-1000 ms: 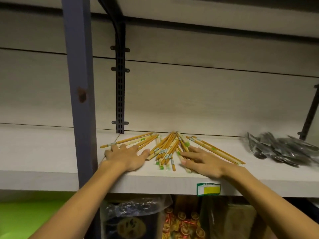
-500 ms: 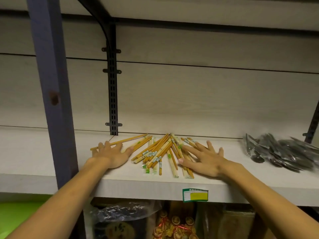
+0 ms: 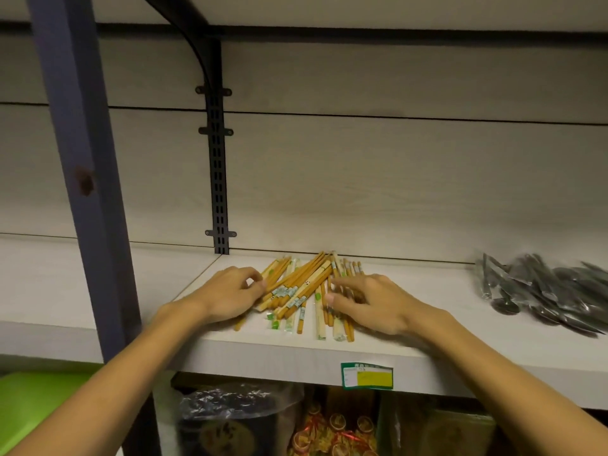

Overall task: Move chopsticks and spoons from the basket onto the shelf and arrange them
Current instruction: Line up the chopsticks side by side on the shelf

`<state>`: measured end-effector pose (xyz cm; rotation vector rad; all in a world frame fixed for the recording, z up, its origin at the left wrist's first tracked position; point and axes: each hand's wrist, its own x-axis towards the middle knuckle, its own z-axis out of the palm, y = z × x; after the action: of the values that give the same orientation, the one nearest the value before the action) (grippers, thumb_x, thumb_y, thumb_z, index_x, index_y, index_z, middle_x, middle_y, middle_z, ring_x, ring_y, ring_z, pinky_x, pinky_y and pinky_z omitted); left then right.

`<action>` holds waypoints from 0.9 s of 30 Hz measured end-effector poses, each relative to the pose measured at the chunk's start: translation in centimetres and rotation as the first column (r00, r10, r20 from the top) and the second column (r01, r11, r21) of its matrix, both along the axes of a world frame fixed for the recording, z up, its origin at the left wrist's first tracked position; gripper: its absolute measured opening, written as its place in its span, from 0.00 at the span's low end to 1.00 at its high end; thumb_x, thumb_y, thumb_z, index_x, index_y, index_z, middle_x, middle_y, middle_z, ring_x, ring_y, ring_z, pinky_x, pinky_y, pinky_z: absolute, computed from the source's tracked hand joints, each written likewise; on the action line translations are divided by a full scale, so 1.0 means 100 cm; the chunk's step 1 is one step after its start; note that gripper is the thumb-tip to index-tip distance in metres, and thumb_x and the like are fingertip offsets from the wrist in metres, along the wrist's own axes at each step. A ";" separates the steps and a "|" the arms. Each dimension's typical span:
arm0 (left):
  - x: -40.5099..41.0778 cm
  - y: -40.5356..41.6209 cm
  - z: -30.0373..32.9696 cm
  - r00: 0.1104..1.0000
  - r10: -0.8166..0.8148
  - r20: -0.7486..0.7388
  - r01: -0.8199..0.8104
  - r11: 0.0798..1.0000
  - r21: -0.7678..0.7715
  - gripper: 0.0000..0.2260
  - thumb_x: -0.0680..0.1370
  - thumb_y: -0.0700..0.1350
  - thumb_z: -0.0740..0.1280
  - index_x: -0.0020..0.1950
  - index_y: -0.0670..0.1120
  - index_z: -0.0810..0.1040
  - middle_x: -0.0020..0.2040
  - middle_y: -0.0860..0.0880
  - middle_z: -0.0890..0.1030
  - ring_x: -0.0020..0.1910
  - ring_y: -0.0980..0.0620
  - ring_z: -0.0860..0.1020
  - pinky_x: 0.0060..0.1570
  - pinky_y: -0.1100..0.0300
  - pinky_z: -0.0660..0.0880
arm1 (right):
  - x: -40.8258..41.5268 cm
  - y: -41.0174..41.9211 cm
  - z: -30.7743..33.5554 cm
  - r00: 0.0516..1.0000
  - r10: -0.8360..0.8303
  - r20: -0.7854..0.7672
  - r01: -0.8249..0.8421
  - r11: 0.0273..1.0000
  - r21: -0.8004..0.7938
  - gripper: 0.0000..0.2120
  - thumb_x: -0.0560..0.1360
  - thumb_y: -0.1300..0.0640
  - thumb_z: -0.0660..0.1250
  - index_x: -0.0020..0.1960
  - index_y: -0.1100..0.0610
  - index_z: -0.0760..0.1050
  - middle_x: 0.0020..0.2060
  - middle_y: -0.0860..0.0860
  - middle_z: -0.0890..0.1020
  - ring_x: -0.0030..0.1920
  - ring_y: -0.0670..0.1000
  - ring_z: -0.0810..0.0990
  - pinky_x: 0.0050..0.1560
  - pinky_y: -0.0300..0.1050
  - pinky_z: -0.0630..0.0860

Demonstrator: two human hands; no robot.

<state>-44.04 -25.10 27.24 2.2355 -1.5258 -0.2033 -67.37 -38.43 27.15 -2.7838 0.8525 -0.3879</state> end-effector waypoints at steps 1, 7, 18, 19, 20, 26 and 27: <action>-0.001 0.000 0.001 1.000 -0.022 0.004 0.022 1.000 -0.008 0.18 0.81 0.58 0.56 0.67 0.53 0.72 0.65 0.47 0.73 0.62 0.49 0.71 0.58 0.55 0.68 | 0.000 -0.003 0.000 0.999 0.030 0.020 -0.031 0.999 0.040 0.30 0.76 0.30 0.51 0.73 0.42 0.65 0.70 0.49 0.72 0.69 0.52 0.70 0.63 0.47 0.68; -0.012 -0.012 -0.014 0.971 -0.230 0.073 0.222 0.970 0.101 0.25 0.79 0.66 0.48 0.76 0.64 0.54 0.79 0.56 0.52 0.78 0.53 0.49 0.75 0.51 0.48 | 0.008 -0.012 -0.013 0.972 0.041 -0.232 -0.018 0.995 0.101 0.26 0.79 0.33 0.47 0.75 0.34 0.50 0.78 0.45 0.42 0.78 0.53 0.37 0.75 0.52 0.39; -0.018 -0.015 -0.016 0.972 -0.224 0.073 0.217 0.971 0.098 0.25 0.81 0.61 0.48 0.77 0.58 0.54 0.79 0.54 0.54 0.77 0.54 0.50 0.75 0.55 0.47 | 0.000 -0.001 -0.011 0.998 0.057 -0.030 -0.059 0.994 -0.096 0.25 0.79 0.38 0.55 0.72 0.46 0.68 0.73 0.48 0.69 0.73 0.50 0.64 0.72 0.48 0.60; -0.018 -0.014 -0.015 0.973 -0.219 0.070 0.215 0.975 0.061 0.23 0.81 0.61 0.49 0.76 0.58 0.59 0.78 0.54 0.58 0.77 0.53 0.54 0.75 0.53 0.50 | 0.001 0.000 -0.010 0.998 0.069 0.005 -0.068 0.991 -0.111 0.24 0.79 0.38 0.56 0.70 0.47 0.71 0.69 0.48 0.73 0.70 0.50 0.68 0.69 0.47 0.64; -0.018 -0.014 -0.013 0.973 -0.216 0.079 0.215 0.976 0.020 0.22 0.81 0.61 0.51 0.74 0.58 0.63 0.76 0.55 0.62 0.75 0.53 0.58 0.74 0.51 0.54 | 0.002 -0.001 -0.007 0.996 0.074 0.051 -0.069 0.992 -0.101 0.22 0.79 0.40 0.57 0.68 0.48 0.73 0.65 0.48 0.76 0.65 0.49 0.72 0.66 0.47 0.68; -0.014 -0.030 -0.006 0.964 -0.250 0.092 0.261 0.954 -0.148 0.12 0.80 0.55 0.60 0.59 0.56 0.78 0.59 0.57 0.78 0.60 0.55 0.73 0.62 0.52 0.70 | 0.023 -0.017 0.009 0.992 0.124 -0.001 -0.123 0.982 -0.141 0.23 0.78 0.54 0.64 0.73 0.48 0.67 0.70 0.47 0.72 0.69 0.48 0.68 0.69 0.45 0.66; -0.012 -0.033 -0.005 0.962 -0.267 0.058 0.273 0.948 -0.164 0.11 0.80 0.52 0.61 0.58 0.55 0.79 0.57 0.57 0.78 0.58 0.56 0.74 0.60 0.55 0.71 | 0.029 -0.018 0.012 0.987 0.155 -0.038 -0.159 0.978 -0.136 0.25 0.77 0.55 0.65 0.73 0.47 0.66 0.71 0.46 0.70 0.70 0.48 0.67 0.70 0.44 0.65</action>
<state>-45.29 -28.39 26.70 1.9040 -1.7951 -0.1095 -64.51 -40.19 28.32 -2.9656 0.6275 -0.3977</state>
